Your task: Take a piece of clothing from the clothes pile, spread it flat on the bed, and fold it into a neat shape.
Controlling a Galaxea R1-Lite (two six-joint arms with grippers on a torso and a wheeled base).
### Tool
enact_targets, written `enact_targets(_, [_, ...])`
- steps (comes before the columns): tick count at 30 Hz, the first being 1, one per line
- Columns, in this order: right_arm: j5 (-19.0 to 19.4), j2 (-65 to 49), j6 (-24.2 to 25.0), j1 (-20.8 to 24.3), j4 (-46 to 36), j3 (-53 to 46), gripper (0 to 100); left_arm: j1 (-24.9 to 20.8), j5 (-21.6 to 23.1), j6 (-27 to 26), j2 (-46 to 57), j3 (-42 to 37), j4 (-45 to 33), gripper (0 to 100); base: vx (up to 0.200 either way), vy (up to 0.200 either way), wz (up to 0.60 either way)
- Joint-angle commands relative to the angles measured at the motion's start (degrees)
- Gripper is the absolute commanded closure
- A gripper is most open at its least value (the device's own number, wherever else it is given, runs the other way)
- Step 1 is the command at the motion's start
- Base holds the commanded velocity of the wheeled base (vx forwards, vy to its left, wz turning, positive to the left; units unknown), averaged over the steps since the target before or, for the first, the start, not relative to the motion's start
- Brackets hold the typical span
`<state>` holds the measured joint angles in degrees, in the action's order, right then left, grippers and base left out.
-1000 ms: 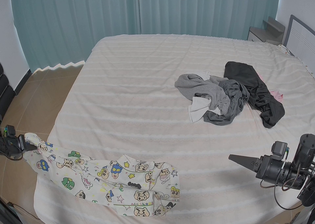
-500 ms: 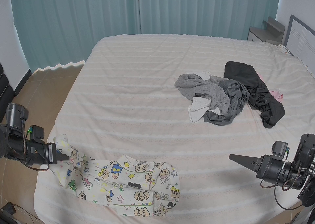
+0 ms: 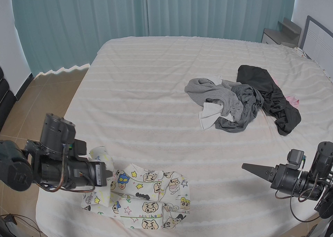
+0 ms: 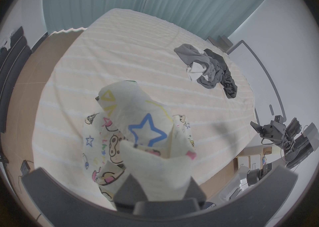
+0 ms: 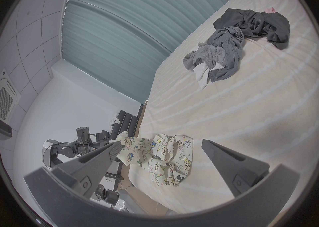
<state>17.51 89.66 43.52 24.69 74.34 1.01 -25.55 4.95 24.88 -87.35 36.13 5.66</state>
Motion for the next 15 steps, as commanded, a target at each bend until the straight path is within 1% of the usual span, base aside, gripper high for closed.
enact_targets(1, [0.1,0.3,-0.1,0.0,0.0,-1.0,0,-7.8,-2.9,3.7,-7.4,-0.1,4.5,100,0.0,0.0,0.0])
enact_targets(5, [0.1,0.4,-0.1,0.1,0.0,-1.0,0,-11.1,-4.7,5.5,-10.5,0.0,8.4,100,0.0,0.0,0.0])
enact_targets(8, [0.1,0.4,-0.1,0.1,0.0,-1.0,0,-12.8,-4.9,6.8,-12.7,0.0,11.6,100,0.0,0.0,0.0])
enact_targets(9, [0.1,0.4,-0.1,0.1,0.0,-1.0,0,-12.8,-4.9,6.8,-12.7,0.0,11.6,100,0.0,0.0,0.0])
enact_targets(11, [0.1,0.4,-0.1,0.1,0.0,-1.0,0,-14.4,-5.0,8.9,-14.3,0.0,14.1,100,0.0,0.0,0.0])
enact_targets(15, [0.1,0.4,-0.1,0.1,0.0,-1.0,0,-15.1,-5.2,9.4,-16.5,0.0,16.4,100,0.0,0.0,0.0])
